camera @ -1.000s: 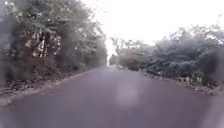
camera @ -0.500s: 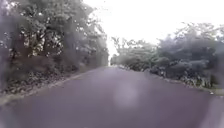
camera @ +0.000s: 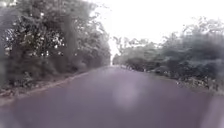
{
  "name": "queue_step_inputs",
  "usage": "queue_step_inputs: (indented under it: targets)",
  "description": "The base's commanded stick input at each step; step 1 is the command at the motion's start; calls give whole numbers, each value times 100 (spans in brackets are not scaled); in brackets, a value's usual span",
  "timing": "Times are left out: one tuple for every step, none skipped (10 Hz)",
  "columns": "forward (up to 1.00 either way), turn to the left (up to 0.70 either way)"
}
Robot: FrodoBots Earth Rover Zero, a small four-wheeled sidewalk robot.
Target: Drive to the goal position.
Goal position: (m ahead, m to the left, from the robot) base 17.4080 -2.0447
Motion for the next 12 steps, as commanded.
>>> queue_step_inputs:
  targets:
    - [100, 0]
    - [100, 0]
    - [100, 0]
    - [100, 0]
    - [100, 0]
    - [100, 0]
    - [100, 0]
    - [100, 0]
    - [100, 0]
    - [100, 0]
    - [100, 0]
    - [100, 0]
